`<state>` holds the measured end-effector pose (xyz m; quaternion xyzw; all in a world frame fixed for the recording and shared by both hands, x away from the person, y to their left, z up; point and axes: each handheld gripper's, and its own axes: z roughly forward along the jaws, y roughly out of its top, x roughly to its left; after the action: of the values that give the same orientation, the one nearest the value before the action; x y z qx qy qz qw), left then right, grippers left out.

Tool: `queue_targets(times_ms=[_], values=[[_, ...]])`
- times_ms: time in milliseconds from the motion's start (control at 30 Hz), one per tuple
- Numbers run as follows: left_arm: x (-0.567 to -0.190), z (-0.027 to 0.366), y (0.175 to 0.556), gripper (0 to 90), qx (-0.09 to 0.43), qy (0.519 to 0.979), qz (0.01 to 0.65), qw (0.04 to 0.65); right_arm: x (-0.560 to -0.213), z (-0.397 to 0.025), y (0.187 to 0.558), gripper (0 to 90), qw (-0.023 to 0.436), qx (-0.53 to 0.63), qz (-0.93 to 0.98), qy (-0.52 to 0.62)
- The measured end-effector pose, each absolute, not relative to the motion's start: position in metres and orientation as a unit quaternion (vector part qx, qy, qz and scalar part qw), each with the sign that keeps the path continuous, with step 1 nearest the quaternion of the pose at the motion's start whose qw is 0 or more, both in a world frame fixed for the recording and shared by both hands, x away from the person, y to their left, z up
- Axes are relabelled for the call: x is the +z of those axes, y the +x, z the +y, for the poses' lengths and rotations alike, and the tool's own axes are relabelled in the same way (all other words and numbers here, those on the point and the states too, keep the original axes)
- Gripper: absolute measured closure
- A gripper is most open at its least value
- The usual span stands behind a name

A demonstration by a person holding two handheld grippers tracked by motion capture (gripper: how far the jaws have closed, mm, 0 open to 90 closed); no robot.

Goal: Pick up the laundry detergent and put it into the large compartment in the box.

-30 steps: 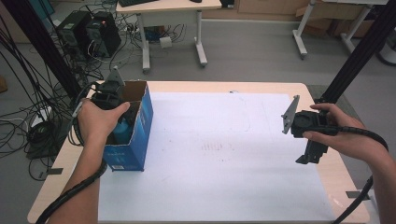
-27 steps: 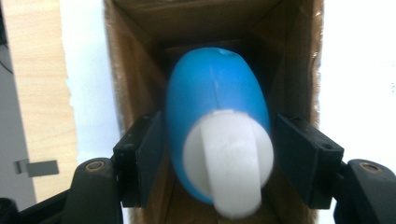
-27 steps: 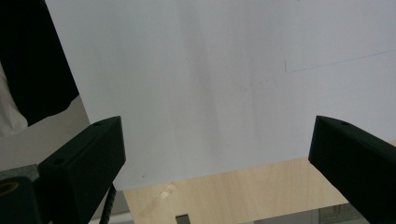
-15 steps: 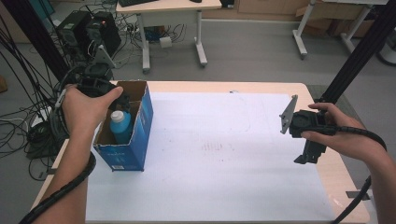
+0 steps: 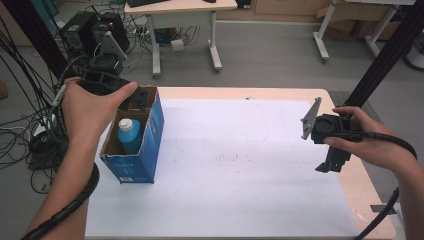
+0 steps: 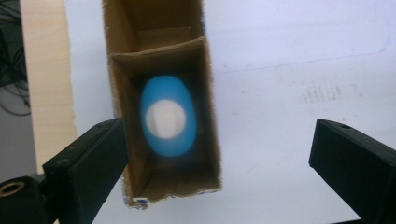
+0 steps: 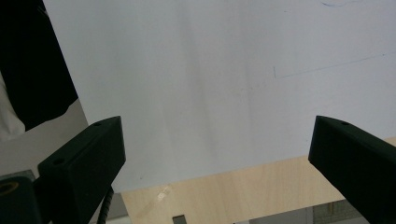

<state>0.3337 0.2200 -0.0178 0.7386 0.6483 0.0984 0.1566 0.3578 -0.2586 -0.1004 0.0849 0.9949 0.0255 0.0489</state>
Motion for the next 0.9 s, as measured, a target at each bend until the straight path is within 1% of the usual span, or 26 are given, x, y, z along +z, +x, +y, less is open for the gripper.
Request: queue_targets(times_ms=[200,533,700,900], values=[[-0.014,0.204,0.328,4.4,0.1,0.756,0.628,0.158,-0.099,-0.258,0.357,3.5,0.05,0.024,0.995,0.085],[-0.019,0.167,0.331,4.4,0.09,0.791,0.588,0.145,-0.098,-0.259,0.358,3.6,0.05,0.025,0.995,0.088],[-0.019,0.155,0.334,4.4,0.087,0.803,0.572,0.141,-0.097,-0.261,0.358,3.5,0.051,0.028,0.994,0.09],[-0.02,0.148,0.339,4.4,0.081,0.808,0.567,0.137,-0.097,-0.263,0.359,3.5,0.051,0.027,0.994,0.091]])
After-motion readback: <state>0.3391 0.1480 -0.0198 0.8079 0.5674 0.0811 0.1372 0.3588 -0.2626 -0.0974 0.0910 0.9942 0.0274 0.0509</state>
